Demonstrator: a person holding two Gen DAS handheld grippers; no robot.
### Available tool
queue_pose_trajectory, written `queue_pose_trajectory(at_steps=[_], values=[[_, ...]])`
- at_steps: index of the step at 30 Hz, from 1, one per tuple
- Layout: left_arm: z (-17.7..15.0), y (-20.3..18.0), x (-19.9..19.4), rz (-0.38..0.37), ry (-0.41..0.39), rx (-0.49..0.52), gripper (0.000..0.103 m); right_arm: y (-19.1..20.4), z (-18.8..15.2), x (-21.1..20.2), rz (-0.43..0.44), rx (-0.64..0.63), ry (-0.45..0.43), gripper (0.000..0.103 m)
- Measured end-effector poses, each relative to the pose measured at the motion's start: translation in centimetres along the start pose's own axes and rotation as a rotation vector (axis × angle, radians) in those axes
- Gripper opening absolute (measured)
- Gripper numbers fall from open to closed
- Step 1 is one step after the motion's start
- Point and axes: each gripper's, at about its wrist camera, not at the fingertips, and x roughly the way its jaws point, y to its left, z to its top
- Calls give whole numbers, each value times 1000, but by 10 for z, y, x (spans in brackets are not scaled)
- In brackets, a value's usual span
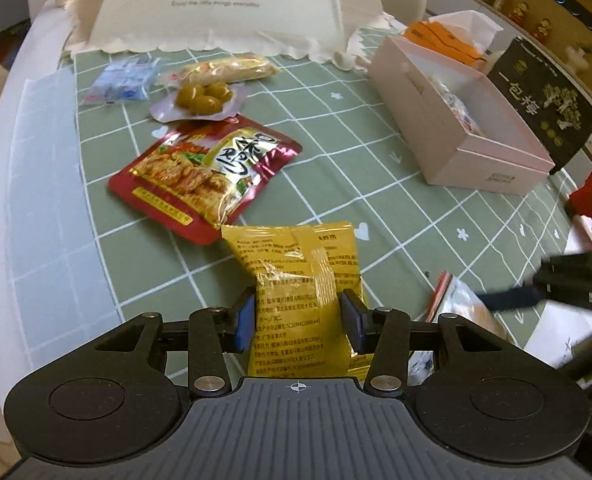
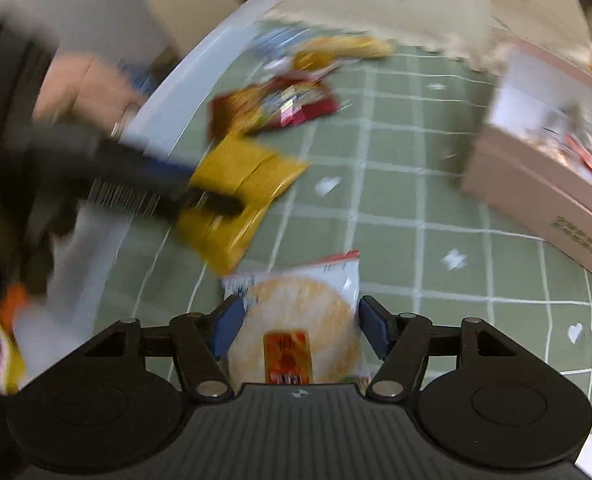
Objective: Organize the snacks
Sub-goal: 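Grasp yellow chip bag with left tool while right tool grasps round rice cracker packet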
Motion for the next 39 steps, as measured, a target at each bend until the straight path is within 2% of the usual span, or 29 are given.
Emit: queue_pose_trajectory(at_steps=[2,4,13,19,23,27,30,32,34,37,39], values=[[-2,-2,-1,10,0,2,50,8,-9,-3,-30,-47,-22,64],[0,-6,2,21,2,8,50,4,-11,-6,-52,-31,-26,64],[-6,-23,0,43,2,93,51,-59,-23,-17,-178,234,-68,75],[-9,-40,2,-3,43,134,52,-75,-29,-15,-154,344,-80,77],[-10,-45,8,13,47,97,57,-70,-30,-14,-156,353,-80,80],[-8,-46,11,18,48,69,58,-63,-33,-13,-172,362,-98,85],[-7,-46,11,19,46,62,58,-59,-35,-11,-179,353,-119,90],[-7,-46,12,20,44,53,58,-56,-36,-9,-178,344,-129,99],[-6,-46,13,22,43,43,58,-51,-35,-5,-182,319,-113,103],[-6,-45,13,21,43,42,58,-33,-31,5,-262,222,-51,103],[-6,-45,13,20,44,42,58,-25,-29,8,-252,164,-29,103]])
